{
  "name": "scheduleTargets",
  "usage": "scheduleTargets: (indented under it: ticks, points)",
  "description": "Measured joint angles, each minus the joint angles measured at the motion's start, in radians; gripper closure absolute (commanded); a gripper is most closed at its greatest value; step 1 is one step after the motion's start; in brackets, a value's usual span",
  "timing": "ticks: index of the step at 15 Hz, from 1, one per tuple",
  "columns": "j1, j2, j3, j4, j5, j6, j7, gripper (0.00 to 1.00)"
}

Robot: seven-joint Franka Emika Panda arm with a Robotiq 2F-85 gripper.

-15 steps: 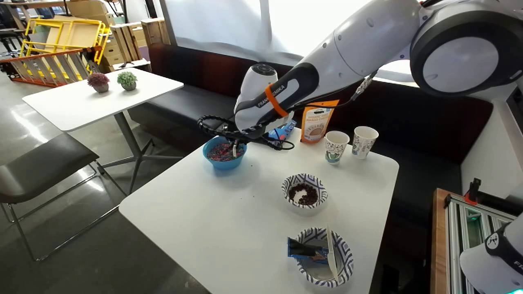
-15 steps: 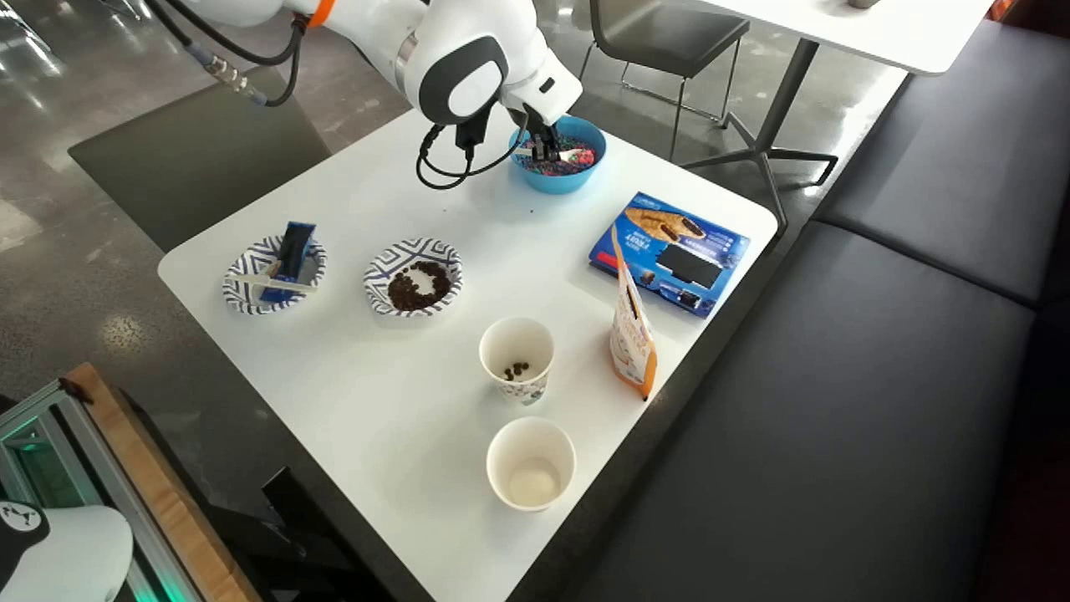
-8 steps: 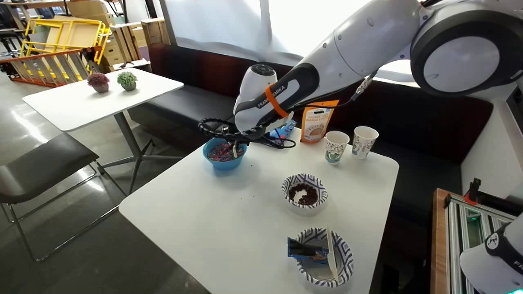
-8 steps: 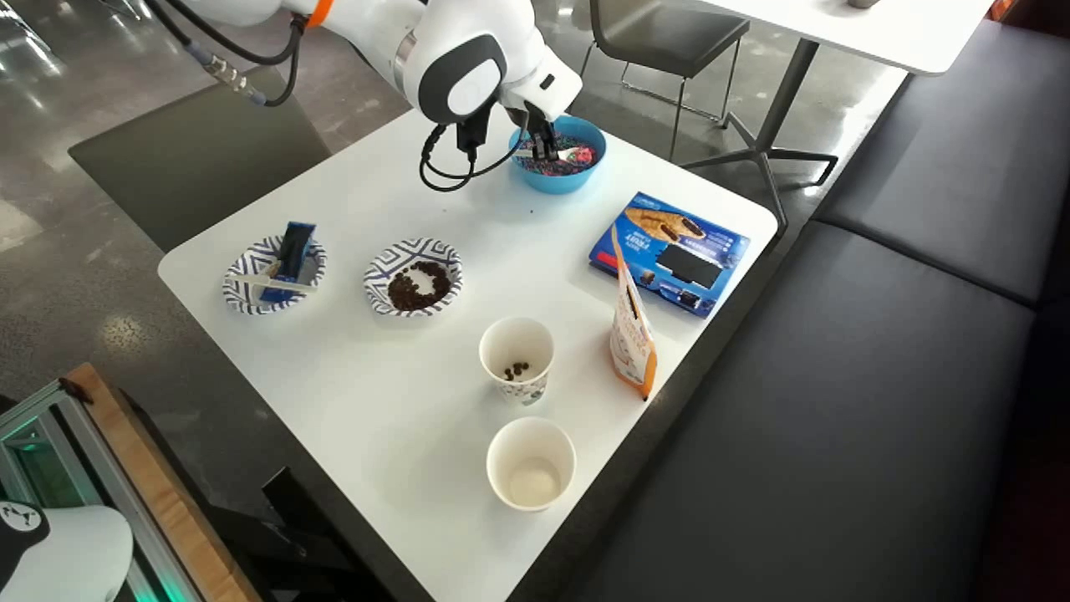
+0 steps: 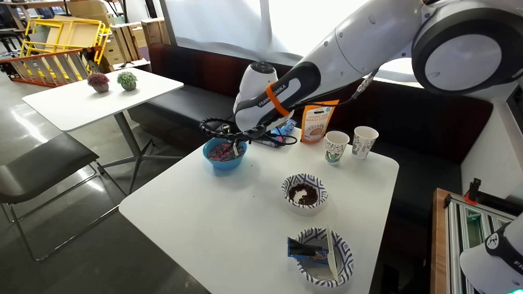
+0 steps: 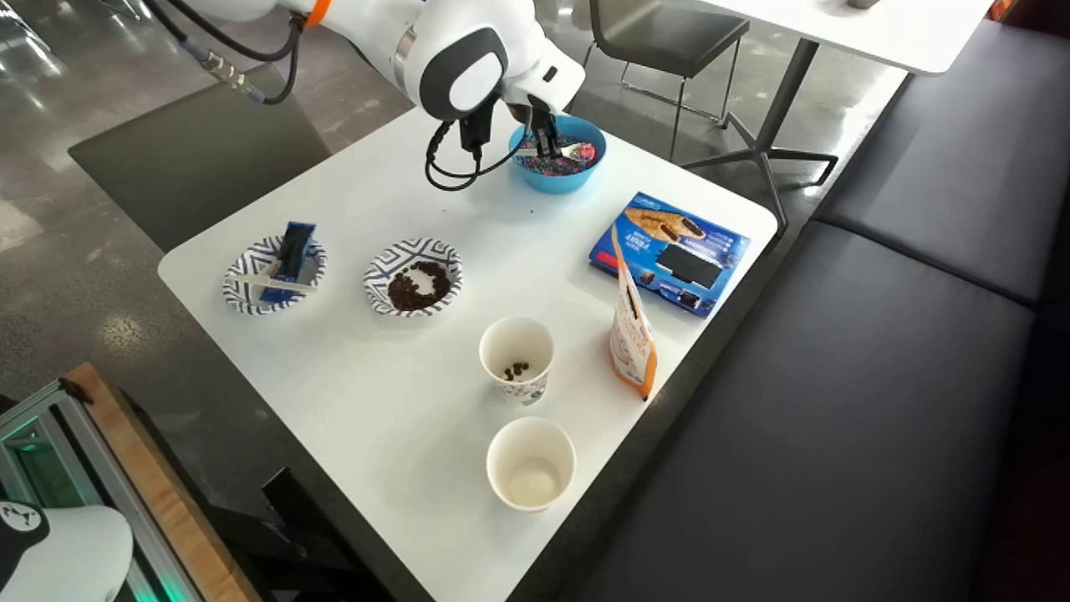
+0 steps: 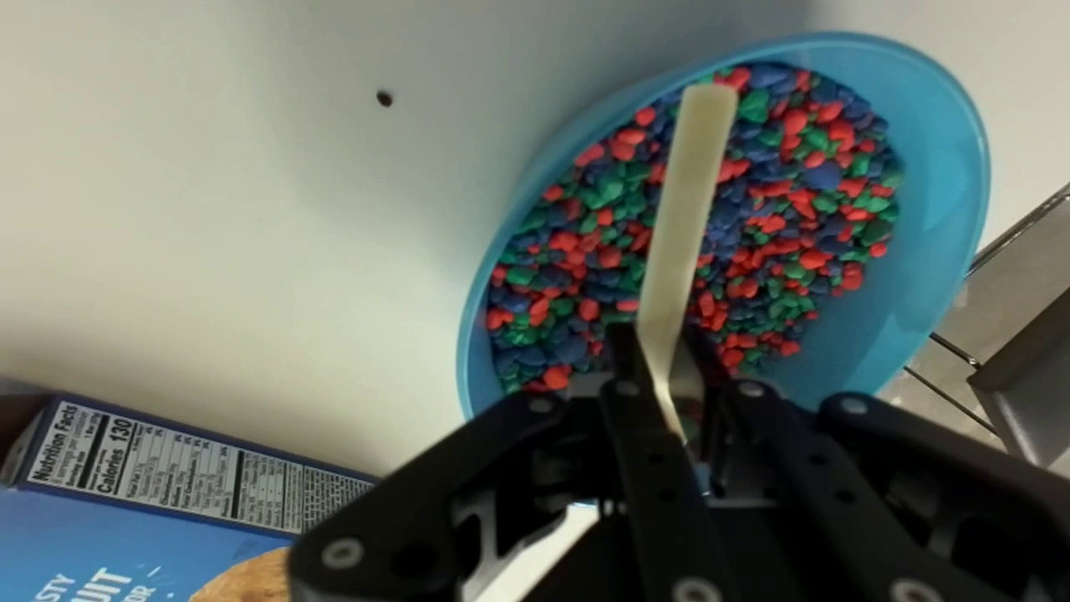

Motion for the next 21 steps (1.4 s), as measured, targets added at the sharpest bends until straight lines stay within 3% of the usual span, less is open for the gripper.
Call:
scheduleTargets:
  ticks: [8,9,15,16,21]
  points:
    - [0.001,-0.003,-0.006,0.0,-0.015,0.0,-0.017,0.96]
    - [0.001,-0.003,-0.005,0.0,-0.015,0.0,-0.024,0.86]
    - [-0.003,-0.004,0.006,0.0,-0.015,0.0,-0.048,0.86]
    - [-0.003,-0.004,0.006,0.0,-0.015,0.0,-0.049,0.96]
    - [0.039,-0.006,-0.033,0.003,-0.05,0.0,-0.039,0.96]
